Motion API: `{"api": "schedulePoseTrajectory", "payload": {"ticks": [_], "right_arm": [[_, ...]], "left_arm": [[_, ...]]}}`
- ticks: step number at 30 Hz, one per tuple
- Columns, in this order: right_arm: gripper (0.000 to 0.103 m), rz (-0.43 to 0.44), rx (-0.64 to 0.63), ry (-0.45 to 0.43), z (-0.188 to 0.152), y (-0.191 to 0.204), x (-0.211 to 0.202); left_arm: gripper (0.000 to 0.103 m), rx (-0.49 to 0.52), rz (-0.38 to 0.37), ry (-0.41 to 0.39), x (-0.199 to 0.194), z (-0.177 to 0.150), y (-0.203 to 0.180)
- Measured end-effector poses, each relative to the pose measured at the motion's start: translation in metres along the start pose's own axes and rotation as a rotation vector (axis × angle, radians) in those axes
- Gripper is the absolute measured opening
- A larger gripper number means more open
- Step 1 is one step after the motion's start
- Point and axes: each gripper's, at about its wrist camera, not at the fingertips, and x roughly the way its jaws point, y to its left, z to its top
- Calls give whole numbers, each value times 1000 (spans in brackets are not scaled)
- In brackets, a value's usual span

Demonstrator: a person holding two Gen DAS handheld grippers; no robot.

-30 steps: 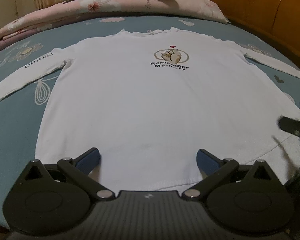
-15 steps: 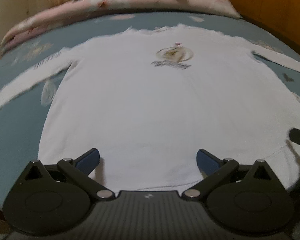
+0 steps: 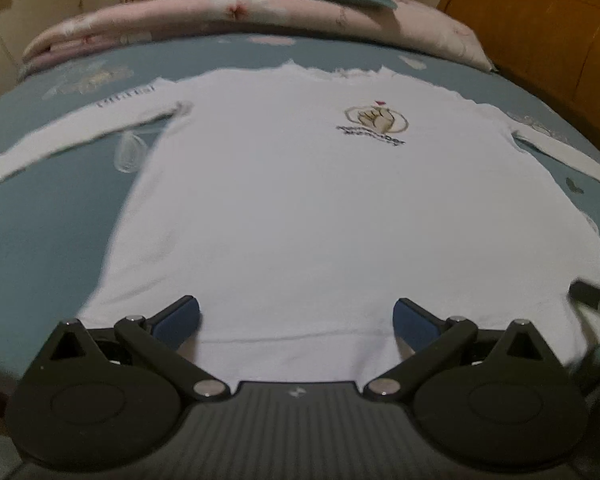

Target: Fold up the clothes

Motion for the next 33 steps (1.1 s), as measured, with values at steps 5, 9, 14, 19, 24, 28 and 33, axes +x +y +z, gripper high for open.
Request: {"api": "schedulePoseTrajectory", "payload": {"ticks": [5, 9, 14, 19, 24, 28, 33], "right_arm": [[103, -33, 39, -10, 0, 3, 2], [103, -38, 39, -15, -1, 7, 3], [103, -27, 67, -21, -1, 4, 2], [103, -7, 127, -29, 1, -2, 0], [103, 5, 135, -34, 1, -3, 1], [103, 13, 124, -36, 1, -4, 1], [103, 35, 150, -39, 0, -9, -3]], "left_arm": [[102, -34, -30, 16, -18, -7, 24], [102, -31, -95, 1, -26, 6, 34], [102, -98, -255, 59, 1, 45, 52], [102, -211, -303, 186, 18, 47, 74], [102, -164, -308, 206, -8, 19, 75], [102, -168, -275, 217, -21, 25, 79], [102, -199, -290, 150, -16, 57, 85]]}}
